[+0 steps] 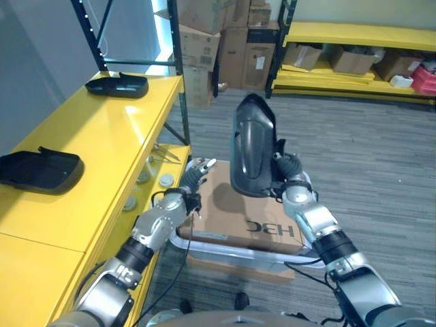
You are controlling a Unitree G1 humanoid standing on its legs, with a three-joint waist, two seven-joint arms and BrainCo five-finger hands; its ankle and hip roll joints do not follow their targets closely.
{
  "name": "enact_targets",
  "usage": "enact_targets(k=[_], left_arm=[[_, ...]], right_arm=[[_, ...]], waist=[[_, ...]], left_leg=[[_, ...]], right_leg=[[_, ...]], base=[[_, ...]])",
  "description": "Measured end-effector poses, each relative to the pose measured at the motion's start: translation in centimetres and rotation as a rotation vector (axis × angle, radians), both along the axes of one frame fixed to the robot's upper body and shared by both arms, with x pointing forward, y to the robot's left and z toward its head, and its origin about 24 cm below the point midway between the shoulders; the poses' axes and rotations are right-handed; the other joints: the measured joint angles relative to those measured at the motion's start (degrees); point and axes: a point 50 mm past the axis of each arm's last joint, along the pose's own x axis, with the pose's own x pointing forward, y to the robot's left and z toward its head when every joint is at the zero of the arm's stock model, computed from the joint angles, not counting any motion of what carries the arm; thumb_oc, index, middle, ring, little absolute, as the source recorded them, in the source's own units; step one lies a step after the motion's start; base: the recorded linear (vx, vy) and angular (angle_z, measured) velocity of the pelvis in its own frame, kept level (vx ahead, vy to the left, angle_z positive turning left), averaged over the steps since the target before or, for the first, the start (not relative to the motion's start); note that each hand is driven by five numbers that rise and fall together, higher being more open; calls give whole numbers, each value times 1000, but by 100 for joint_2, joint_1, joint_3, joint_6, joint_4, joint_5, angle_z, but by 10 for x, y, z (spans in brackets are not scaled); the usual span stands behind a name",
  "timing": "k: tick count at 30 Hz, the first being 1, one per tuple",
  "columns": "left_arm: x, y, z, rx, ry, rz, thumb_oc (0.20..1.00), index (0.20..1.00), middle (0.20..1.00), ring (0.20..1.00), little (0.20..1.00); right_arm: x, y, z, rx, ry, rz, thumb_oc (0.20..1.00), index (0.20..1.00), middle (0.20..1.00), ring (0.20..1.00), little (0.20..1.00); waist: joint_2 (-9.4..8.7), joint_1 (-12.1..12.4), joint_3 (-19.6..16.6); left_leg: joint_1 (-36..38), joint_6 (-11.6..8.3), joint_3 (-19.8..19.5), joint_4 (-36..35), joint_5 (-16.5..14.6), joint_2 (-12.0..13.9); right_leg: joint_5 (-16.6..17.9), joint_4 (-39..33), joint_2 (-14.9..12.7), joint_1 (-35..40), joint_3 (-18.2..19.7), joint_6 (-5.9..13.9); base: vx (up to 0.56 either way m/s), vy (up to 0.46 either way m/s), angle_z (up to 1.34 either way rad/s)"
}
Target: Move parts from the plastic box to the shelf.
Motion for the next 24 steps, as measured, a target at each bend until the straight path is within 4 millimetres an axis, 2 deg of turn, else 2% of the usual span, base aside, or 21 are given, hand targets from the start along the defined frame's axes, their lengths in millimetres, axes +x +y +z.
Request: enact_targets(k=[7, 16, 21, 24], left_arm=[[-1, -3, 0, -5, 0, -17, 1000, 1000, 1000, 1000, 1000], [-2, -4, -2, 12, 8, -37, 1000, 1000, 1000, 1000, 1000], [-2, -3, -4, 79, -6, -46, 1000, 1000, 1000, 1000, 1000], [-2, 0, -6, 173, -43, -68, 1000, 1000, 1000, 1000, 1000]], right_arm=[[1, 19, 1, 12, -9, 79, 200, 200, 200, 200, 200], [0, 25, 1, 20, -4, 116, 200, 200, 200, 200, 200], [1, 30, 2, -5, -6, 151, 200, 200, 200, 200, 200], [3, 36, 12, -21, -31, 186, 200, 200, 200, 200, 200]], waist=[[-2, -18, 1], [-3, -7, 1], [-3, -4, 2], [-4, 2, 2]], left_leg=[[1, 0, 8, 1, 0, 0], [0, 0, 7, 0, 0, -2], [-1, 0, 6, 0, 0, -2], [-6, 0, 4, 1, 0, -3]], right_leg=[[1, 17, 3, -2, 9, -1], [1, 18, 1, -2, 9, 0], [1, 18, 1, -2, 9, 0], [0, 18, 0, -4, 8, 0]], base=[[0, 0, 0], [0, 0, 0], [0, 0, 0], [0, 0, 0]])
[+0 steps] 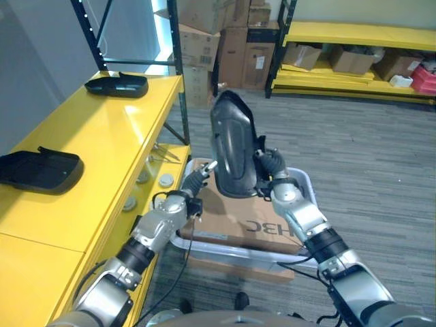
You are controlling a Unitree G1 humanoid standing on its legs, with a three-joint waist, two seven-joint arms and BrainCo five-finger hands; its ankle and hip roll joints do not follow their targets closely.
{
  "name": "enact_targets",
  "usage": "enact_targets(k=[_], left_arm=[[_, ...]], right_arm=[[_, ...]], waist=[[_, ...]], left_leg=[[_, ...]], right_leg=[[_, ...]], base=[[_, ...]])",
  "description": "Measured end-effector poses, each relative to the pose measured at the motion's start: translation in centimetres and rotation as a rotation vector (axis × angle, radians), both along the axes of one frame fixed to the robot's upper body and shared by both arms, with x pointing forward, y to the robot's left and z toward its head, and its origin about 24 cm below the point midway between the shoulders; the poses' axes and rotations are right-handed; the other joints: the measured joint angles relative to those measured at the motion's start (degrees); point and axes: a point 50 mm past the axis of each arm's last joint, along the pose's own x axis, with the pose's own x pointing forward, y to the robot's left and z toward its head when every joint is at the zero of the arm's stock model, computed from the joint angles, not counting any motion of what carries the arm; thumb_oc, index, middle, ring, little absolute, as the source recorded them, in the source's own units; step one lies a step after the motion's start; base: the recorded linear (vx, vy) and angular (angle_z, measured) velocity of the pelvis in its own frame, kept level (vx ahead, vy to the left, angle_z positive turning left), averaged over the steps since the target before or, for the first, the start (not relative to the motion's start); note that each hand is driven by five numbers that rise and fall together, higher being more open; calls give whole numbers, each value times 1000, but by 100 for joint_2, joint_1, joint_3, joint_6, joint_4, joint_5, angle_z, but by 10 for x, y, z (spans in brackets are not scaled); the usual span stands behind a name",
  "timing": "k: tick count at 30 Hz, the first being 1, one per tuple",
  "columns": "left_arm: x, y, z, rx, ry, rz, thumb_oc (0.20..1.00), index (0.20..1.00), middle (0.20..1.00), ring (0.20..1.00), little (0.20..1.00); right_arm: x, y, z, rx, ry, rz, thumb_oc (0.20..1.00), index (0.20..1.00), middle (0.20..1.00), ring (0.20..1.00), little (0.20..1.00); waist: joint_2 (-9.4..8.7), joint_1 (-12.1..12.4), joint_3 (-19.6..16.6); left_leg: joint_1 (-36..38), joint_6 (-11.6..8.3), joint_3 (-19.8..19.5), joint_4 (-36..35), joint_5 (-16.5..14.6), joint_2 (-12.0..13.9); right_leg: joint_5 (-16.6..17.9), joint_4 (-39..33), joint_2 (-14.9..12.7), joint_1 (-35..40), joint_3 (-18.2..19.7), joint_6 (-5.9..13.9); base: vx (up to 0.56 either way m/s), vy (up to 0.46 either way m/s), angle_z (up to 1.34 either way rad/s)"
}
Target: Move parts from the plastic box to the shelf.
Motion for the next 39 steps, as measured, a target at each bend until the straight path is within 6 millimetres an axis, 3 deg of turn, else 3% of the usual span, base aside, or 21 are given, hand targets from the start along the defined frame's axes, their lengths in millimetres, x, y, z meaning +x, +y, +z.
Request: enact_targets(k=[3, 4, 5, 6, 7, 21, 22, 23, 29, 33, 39], left_arm=[[0, 2, 0, 23, -10, -6, 1000, 1000, 1000, 1000, 1000], [0, 2, 0, 24, -10, -5, 906, 906, 906, 906, 906], [0, 2, 0, 24, -10, -8, 617, 617, 617, 617, 617], [0, 2, 0, 23, -10, -11, 442, 442, 442, 442, 442], [0, 1, 0, 23, -11, -13, 200, 200, 200, 200, 200], [4, 3, 9, 62, -108, -23, 200, 200, 200, 200, 200], [4, 3, 9, 63, -110, -23, 398, 398, 398, 398, 398], [3, 3, 8, 64, -111, -23, 1000, 1000, 1000, 1000, 1000], [2, 1, 7, 43, -88, 24, 1000, 1000, 1000, 1000, 1000], [3, -4, 10, -98, -88, 156, 1000, 1000, 1000, 1000, 1000], [3, -8, 13, -206, -109, 206, 1000, 1000, 1000, 1000, 1000]], right_arm=[[1, 2, 2, -2, -4, 11, 200, 200, 200, 200, 200], [1, 2, 2, -2, -3, 14, 200, 200, 200, 200, 200], [1, 2, 2, -4, 1, 17, 200, 200, 200, 200, 200], [1, 2, 1, -8, 9, 14, 200, 200, 200, 200, 200], [1, 2, 0, -12, 18, 11, 200, 200, 200, 200, 200], [0, 1, -4, -45, 45, 18, 200, 200, 200, 200, 200], [0, 2, -5, -43, 46, 19, 200, 200, 200, 200, 200], [-1, 2, -5, -42, 47, 21, 200, 200, 200, 200, 200], [-1, 6, -6, 3, 63, 35, 200, 200, 200, 200, 200], [-2, 14, 0, 21, 39, 61, 200, 200, 200, 200, 200], [-2, 15, 1, 31, 34, 68, 200, 200, 200, 200, 200]], waist=[[0, 9, 0], [0, 11, 0], [0, 12, 0], [0, 15, 0], [0, 20, 0], [-5, -10, 3], [-9, -12, 6], [-11, -11, 7], [-17, -13, 10], [-62, 48, 37], [-174, 60, 103]], left_leg=[[0, 0, -4, 0, 0, -1], [0, 0, -4, 0, 0, -1], [-1, 0, -4, 0, 0, -2], [-2, 0, -5, 0, 0, -3], [-2, 0, -6, 0, 0, -4], [-2, 0, -5, 0, 0, -3], [-2, 0, -5, 0, 0, -3], [-2, 0, -5, 0, 0, -3], [2, -1, -4, 0, 0, -3], [2, -4, -11, 0, 3, -3], [7, -4, -17, 1, 3, -4]], right_leg=[[1, 0, 0, 1, -3, -2], [1, 0, 0, 1, -3, -1], [1, 0, -1, 2, -5, -1], [1, 0, -2, 1, -6, -1], [1, 0, -2, 1, -6, -1], [1, 1, -1, 1, -4, -1], [1, 1, -1, 0, -3, -1], [1, 1, -1, 0, -4, -1], [1, 1, 0, 4, -3, -1], [1, 1, 1, 7, -10, -1], [1, 2, -1, 16, -18, 0]], base=[[0, 0, 0], [0, 0, 0], [0, 0, 0], [0, 0, 0], [0, 0, 0], [0, 0, 0], [0, 0, 0], [0, 0, 0], [0, 0, 0], [0, 0, 0], [0, 0, 0]])
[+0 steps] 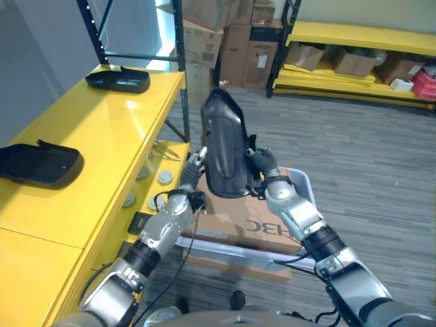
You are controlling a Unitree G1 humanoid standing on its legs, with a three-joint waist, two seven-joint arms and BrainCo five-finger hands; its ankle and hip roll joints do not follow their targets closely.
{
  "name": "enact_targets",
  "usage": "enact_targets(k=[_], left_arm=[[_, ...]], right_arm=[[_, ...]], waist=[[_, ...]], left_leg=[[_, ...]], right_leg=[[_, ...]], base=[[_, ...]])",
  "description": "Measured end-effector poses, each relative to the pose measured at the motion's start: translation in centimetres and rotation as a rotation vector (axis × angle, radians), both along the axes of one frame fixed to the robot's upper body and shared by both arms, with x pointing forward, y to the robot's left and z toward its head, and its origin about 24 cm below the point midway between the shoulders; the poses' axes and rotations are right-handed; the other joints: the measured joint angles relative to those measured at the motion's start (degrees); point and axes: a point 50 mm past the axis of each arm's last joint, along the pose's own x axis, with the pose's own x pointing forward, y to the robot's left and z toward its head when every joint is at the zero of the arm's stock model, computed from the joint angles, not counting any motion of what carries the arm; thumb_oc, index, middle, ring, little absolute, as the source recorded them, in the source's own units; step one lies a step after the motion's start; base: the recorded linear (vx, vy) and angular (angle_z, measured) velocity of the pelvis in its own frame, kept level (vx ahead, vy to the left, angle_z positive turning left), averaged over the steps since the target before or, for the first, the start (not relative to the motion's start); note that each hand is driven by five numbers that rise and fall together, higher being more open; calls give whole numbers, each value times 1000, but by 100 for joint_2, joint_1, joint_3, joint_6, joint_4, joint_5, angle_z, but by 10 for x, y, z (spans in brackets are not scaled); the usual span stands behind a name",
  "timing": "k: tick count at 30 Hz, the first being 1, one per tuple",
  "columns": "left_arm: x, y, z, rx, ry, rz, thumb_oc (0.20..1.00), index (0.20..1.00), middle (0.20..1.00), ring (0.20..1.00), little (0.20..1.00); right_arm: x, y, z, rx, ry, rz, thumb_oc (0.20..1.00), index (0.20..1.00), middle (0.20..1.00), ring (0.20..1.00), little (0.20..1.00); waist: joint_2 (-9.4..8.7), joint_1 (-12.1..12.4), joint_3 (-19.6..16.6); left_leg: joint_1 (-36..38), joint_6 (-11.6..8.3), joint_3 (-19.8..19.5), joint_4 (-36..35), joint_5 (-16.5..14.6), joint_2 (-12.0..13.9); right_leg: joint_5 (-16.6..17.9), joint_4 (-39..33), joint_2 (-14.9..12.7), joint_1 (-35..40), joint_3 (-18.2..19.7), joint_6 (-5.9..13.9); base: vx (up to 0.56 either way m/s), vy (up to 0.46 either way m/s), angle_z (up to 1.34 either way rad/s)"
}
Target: Move parts from the plastic box to the shelf.
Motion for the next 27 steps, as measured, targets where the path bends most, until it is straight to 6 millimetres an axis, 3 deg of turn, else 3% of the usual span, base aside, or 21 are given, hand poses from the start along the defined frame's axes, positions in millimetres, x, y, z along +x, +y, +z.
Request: enact_targets(k=[7, 17, 25, 26, 27], left_arm=[[1, -1, 5, -29, -37, 19, 1000, 1000, 1000, 1000, 1000], [1, 3, 22, 108, -226, -27, 1000, 1000, 1000, 1000, 1000], [0, 8, 19, 256, -278, -128, 1000, 1000, 1000, 1000, 1000], [-1, 8, 17, 281, -280, -150, 918, 918, 918, 918, 918], [-2, 7, 15, 310, -282, -177, 467, 467, 467, 467, 467]], right_arm=[[0, 3, 0, 9, 2, 8, 200, 200, 200, 200, 200], [-1, 9, -1, 36, 11, 23, 200, 200, 200, 200, 200], [-1, 9, -2, 58, 26, 46, 200, 200, 200, 200, 200], [-1, 9, -2, 57, 27, 48, 200, 200, 200, 200, 200], [-1, 9, -2, 56, 27, 48, 200, 200, 200, 200, 200]], waist=[[-32, -11, 21], [-37, -69, 23], [-32, -131, 21], [-30, -137, 20], [-28, -144, 19]], left_leg=[[53, -1, 0, 0, -3, 2], [79, -5, 5, -1, -18, 1], [79, -5, 16, -1, -18, 0], [79, -5, 17, -1, -18, 0], [79, -5, 17, -1, -18, 0]], right_leg=[[16, 0, 3, 55, -6, -24], [-21, -1, -2, 80, 6, 26], [-20, -1, -2, 74, 21, 24], [-20, -1, -2, 73, 21, 24], [-20, -2, -2, 73, 22, 24]], base=[[0, 0, 0], [0, 0, 0], [0, 0, 0], [0, 0, 0], [0, 0, 0]])
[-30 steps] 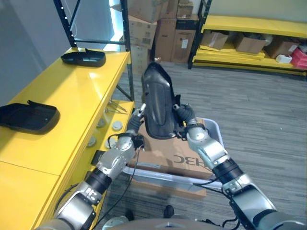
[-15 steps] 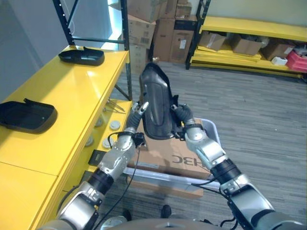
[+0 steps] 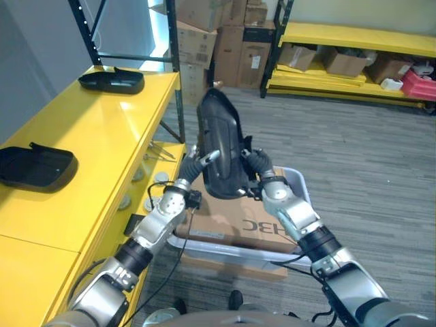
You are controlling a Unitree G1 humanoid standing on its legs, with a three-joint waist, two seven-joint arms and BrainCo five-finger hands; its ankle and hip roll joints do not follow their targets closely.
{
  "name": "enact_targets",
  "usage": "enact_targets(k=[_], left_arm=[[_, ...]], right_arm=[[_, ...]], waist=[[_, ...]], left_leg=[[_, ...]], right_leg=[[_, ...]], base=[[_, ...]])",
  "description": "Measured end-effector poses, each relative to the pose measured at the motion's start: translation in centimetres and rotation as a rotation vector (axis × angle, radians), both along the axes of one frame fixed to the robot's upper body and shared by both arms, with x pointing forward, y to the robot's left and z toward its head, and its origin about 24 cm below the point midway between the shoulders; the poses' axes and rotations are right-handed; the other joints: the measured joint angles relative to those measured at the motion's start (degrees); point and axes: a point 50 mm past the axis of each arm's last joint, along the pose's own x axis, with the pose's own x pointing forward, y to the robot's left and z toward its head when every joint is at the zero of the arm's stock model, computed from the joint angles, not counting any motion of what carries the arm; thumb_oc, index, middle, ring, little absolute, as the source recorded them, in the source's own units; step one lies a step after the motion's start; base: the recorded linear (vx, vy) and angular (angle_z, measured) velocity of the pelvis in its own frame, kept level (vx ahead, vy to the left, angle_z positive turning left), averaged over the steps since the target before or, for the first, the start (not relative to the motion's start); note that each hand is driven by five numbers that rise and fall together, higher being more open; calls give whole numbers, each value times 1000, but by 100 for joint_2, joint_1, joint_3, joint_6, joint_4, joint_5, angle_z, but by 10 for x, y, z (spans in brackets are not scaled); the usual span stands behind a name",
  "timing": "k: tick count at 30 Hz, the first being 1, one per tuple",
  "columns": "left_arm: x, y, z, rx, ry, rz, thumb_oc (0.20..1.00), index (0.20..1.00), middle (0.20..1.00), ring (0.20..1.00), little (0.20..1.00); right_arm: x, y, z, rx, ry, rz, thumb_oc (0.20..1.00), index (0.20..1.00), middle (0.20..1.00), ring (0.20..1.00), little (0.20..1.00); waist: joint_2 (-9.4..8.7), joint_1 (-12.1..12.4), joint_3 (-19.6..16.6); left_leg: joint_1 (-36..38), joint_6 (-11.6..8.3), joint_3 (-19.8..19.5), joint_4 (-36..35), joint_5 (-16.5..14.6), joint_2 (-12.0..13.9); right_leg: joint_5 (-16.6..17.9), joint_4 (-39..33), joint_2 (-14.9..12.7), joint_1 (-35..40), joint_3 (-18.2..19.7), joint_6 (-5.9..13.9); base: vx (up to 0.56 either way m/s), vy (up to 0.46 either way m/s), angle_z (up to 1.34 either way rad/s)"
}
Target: Move parts from the plastic box to the shelf.
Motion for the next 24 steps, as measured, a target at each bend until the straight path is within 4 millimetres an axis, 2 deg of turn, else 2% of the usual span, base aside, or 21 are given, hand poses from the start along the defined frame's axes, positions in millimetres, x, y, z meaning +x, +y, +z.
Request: enact_targets(k=[1, 4, 9, 14, 24], left_arm=[[0, -1, -1, 8, 9, -9, 200, 200, 200, 200, 200], [0, 3, -4, 66, 14, -21, 200, 200, 200, 200, 200], [1, 11, -9, 289, -20, -107, 200, 200, 200, 200, 200], [7, 14, -2, 458, -62, -173, 200, 200, 200, 200, 200], [5, 11, -6, 486, -52, -215, 200, 200, 200, 200, 200]], right_arm=[[0, -1, 0, -3, 0, -2, 200, 200, 200, 200, 200], [0, -4, 0, -12, -1, -8, 200, 200, 200, 200, 200], [1, -13, 2, -45, -6, -23, 200, 200, 200, 200, 200], [1, -16, 2, -52, -8, -28, 200, 200, 200, 200, 200], [1, -19, 1, -52, 3, -24, 200, 200, 200, 200, 200]], waist=[[2, 0, 0], [13, -20, -5], [77, -73, -21], [186, -111, -63], [241, -160, -96]], left_leg=[[0, 0, 1, 0, 0, -1], [4, 0, 9, 0, 1, 0], [4, 0, 15, 0, 2, -1], [5, 0, 38, 0, 3, -1], [4, 0, 51, -1, 4, -4]], right_leg=[[1, 0, -1, 0, 1, -1], [20, 0, 0, 0, 9, -28], [36, 0, -1, -4, 25, -50], [44, 1, 1, -17, 70, -58], [41, 0, 3, -32, 109, -52]], base=[[0, 0, 0], [0, 0, 0], [0, 0, 0], [-2, 10, -2], [-1, 3, -1]])
